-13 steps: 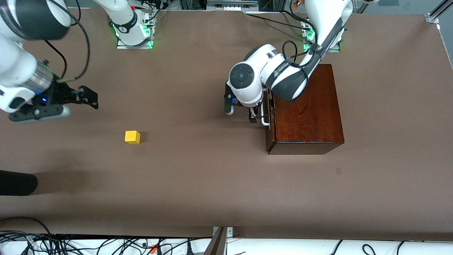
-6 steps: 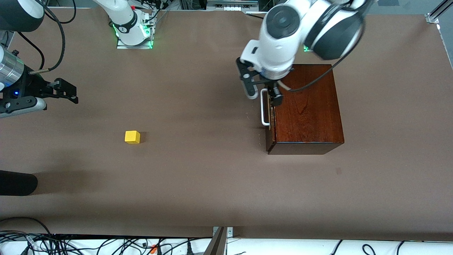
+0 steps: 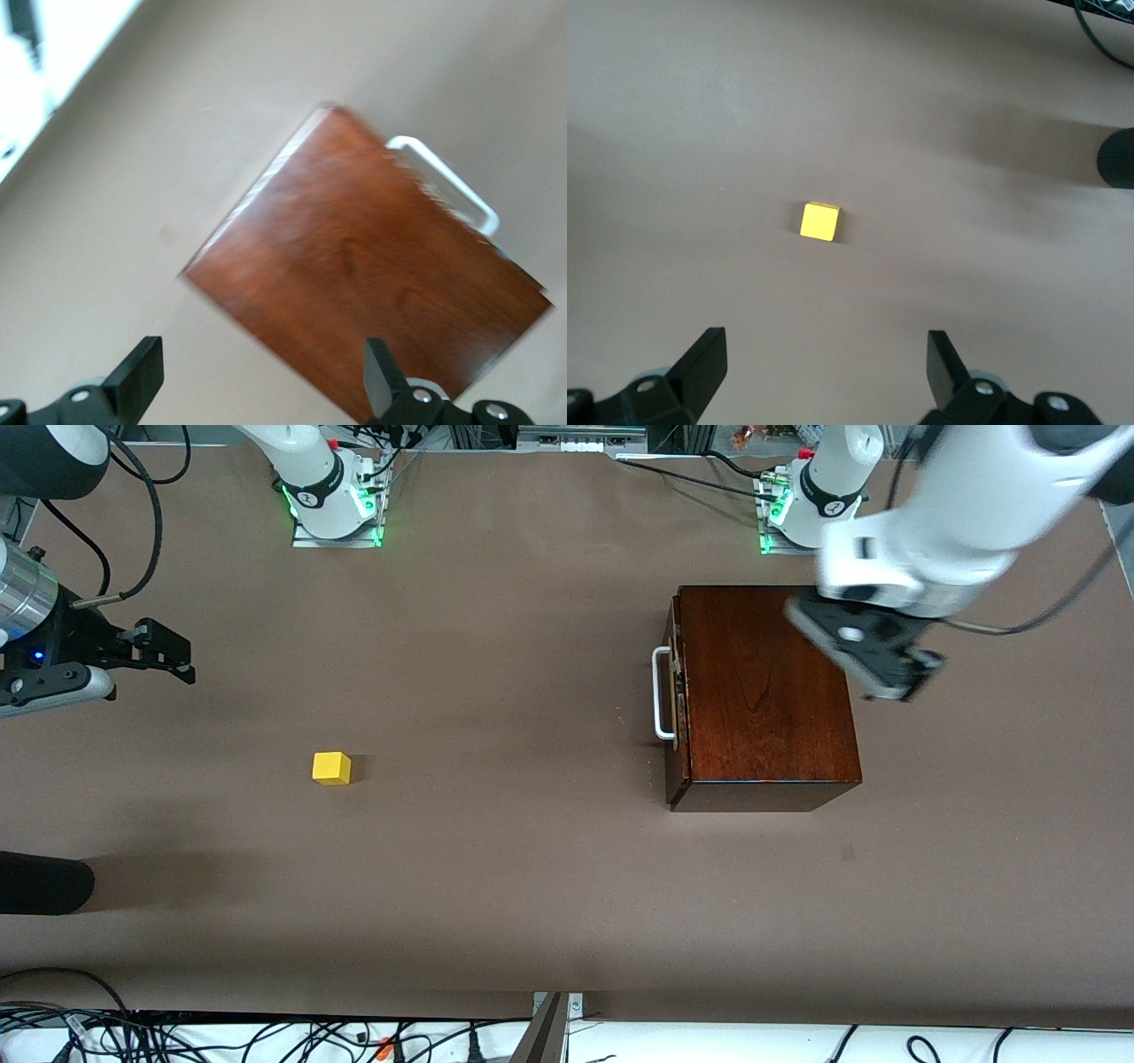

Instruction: Open drawer, take yellow block, close drawer

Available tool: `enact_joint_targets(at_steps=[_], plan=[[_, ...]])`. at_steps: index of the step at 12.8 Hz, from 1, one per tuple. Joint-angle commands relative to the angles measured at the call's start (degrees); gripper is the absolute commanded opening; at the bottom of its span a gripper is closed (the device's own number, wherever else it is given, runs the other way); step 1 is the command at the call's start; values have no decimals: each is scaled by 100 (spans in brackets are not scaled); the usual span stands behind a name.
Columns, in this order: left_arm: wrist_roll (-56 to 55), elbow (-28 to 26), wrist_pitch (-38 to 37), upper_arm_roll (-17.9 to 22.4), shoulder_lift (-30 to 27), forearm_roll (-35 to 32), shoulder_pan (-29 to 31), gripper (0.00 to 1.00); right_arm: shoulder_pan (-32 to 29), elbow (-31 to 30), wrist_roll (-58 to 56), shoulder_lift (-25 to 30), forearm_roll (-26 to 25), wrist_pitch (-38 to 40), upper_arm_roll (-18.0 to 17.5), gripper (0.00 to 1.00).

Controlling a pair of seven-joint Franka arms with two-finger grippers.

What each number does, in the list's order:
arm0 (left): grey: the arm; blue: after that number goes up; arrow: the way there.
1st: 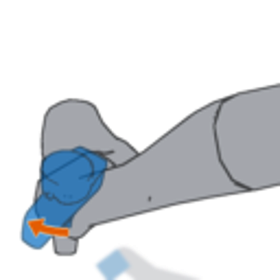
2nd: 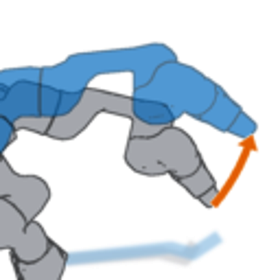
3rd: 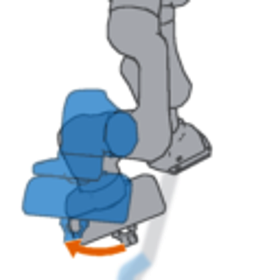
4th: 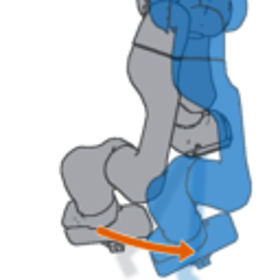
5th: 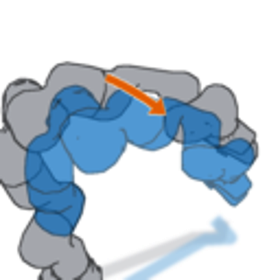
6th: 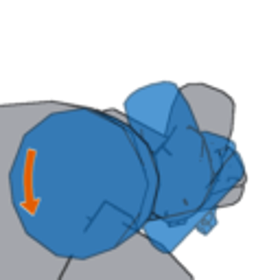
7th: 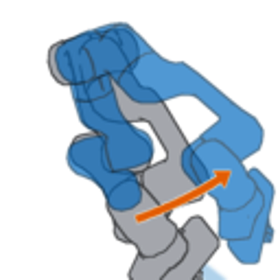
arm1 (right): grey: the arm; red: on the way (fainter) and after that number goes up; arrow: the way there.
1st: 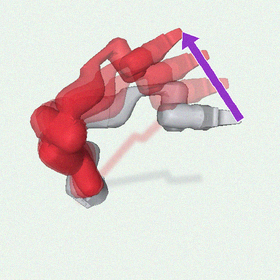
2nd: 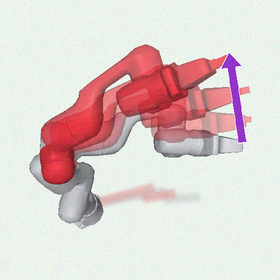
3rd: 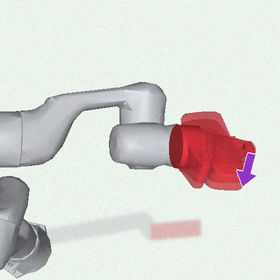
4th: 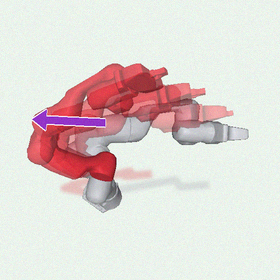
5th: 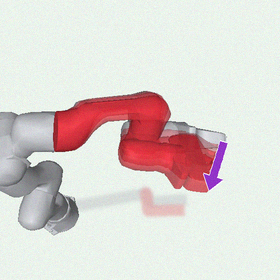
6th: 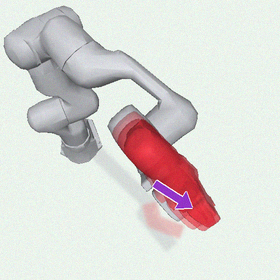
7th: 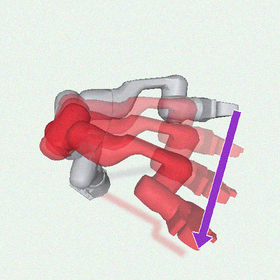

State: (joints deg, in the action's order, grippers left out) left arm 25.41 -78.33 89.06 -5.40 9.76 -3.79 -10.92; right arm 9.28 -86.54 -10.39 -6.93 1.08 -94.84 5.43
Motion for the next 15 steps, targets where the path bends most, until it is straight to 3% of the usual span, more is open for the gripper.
enact_joint_targets(at_steps=[1, 3, 6, 8, 15], plan=[[-1182, -524, 217, 477, -491, 212, 107, 100, 4, 129, -86, -10, 94, 159, 36, 100], [-2159, -762, 226, 549, -729, 212, 484, 100, -14, 129, -69, -19, 86, 159, 72, 100], [-2286, -1665, 418, 558, -1326, 221, 881, 100, -14, 129, -78, -19, 86, 159, 98, 100], [-2312, -2036, 586, 767, -1590, 282, 864, 100, -14, 120, -86, -19, 86, 167, 107, 100], [-2936, -1775, 262, 778, -1452, 397, 820, 100, -23, 120, -86, -19, 86, 159, 116, 100]])
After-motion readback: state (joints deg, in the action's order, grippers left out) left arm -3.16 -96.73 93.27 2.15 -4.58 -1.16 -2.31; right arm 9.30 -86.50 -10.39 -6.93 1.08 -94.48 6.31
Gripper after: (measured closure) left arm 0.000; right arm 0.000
